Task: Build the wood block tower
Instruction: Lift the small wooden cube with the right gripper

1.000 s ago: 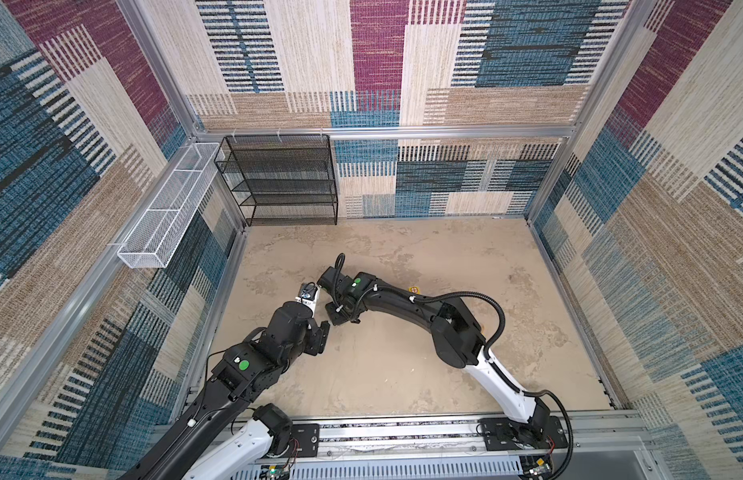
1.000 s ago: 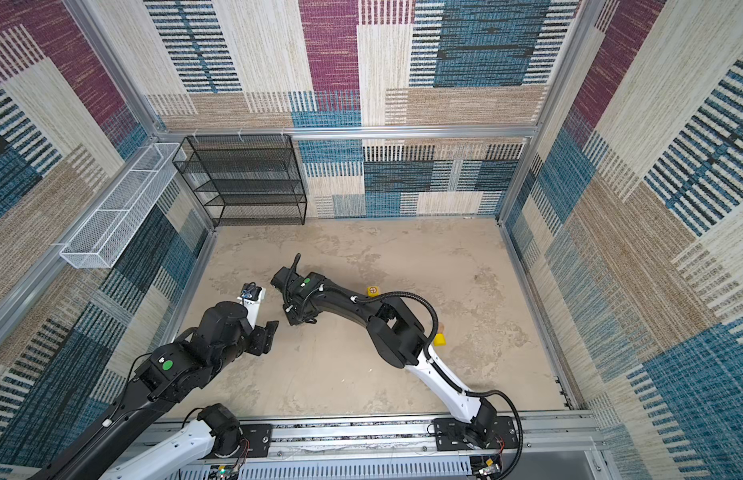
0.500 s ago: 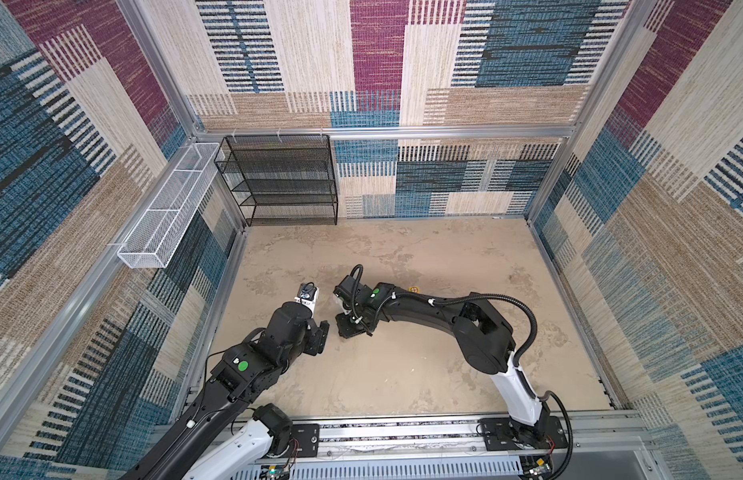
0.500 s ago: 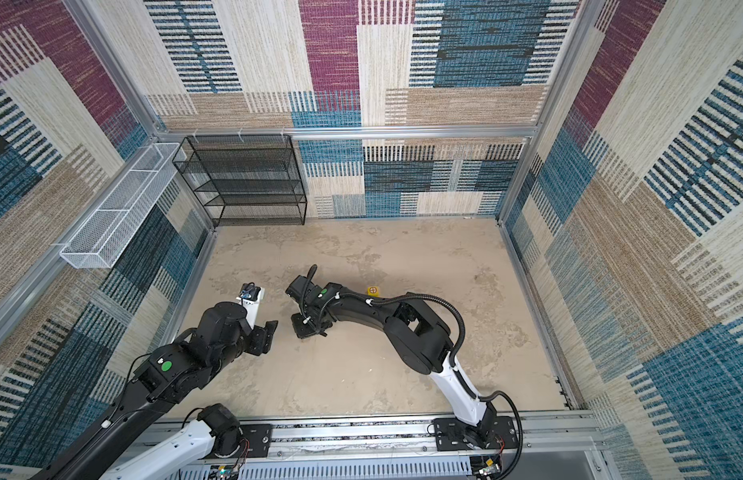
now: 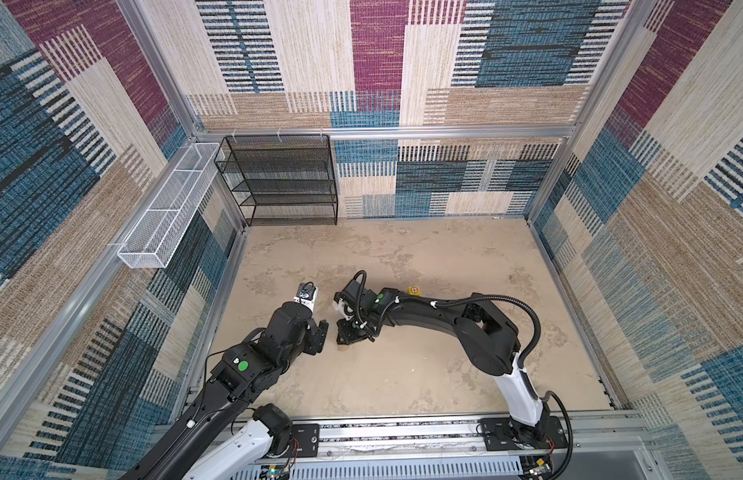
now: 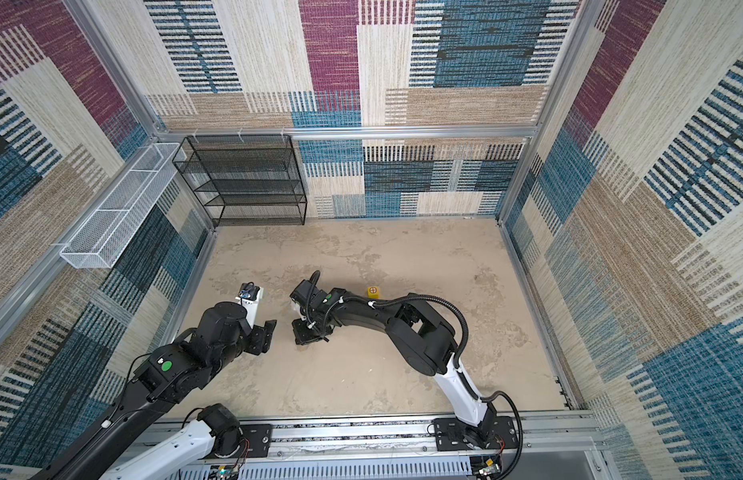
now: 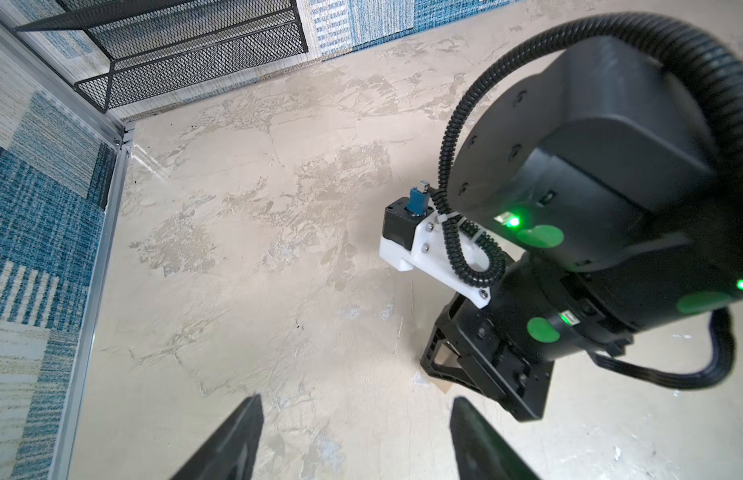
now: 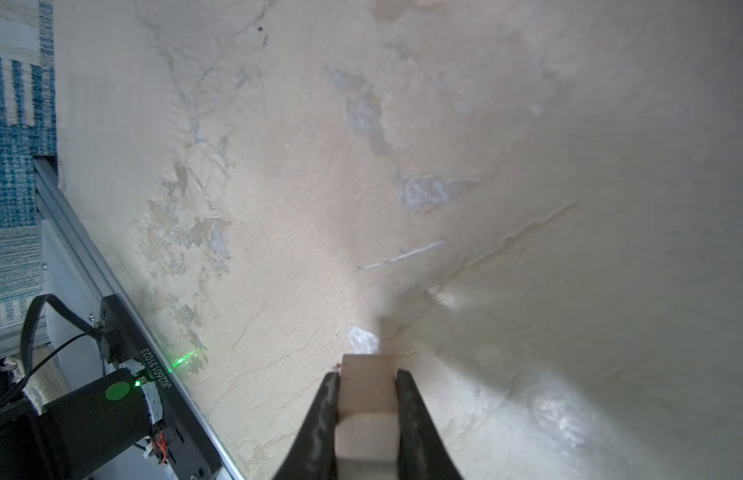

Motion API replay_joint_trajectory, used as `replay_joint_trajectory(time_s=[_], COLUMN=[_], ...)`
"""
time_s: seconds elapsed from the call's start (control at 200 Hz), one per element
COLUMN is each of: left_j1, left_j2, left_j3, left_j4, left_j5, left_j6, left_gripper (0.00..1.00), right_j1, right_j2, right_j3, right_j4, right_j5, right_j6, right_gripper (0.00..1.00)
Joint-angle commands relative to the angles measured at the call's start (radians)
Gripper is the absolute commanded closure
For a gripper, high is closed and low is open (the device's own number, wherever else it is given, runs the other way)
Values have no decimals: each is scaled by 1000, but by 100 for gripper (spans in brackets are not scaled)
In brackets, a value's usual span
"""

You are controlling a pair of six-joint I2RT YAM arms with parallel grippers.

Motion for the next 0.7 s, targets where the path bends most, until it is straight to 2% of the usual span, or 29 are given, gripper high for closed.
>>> replay_joint_trajectory(time_s=[0.0,0.305,0.436,0.516,0.691], left_j1=[0,1,0,0,1], left_j2=[1,6,8,9,8], left_j3=[0,0,0,-1,0], left_j4=[2,1,1,1,1], left_j5=[-21,-26,-24,-24,-26], left_j6=[12,12,12,12,12], left_gripper=[24,24,24,24,24], right_j1=[0,1,0,0,0], right_j2=[10,86,106,108,99], right_j3=[23,155,208,224,253], right_j4=[22,-137,-195,-211,-257], right_j5=[-38,141,228,261,309], right_j6=[-23,-78,-79,-82,-86], right_gripper=[81,72,57,51,49])
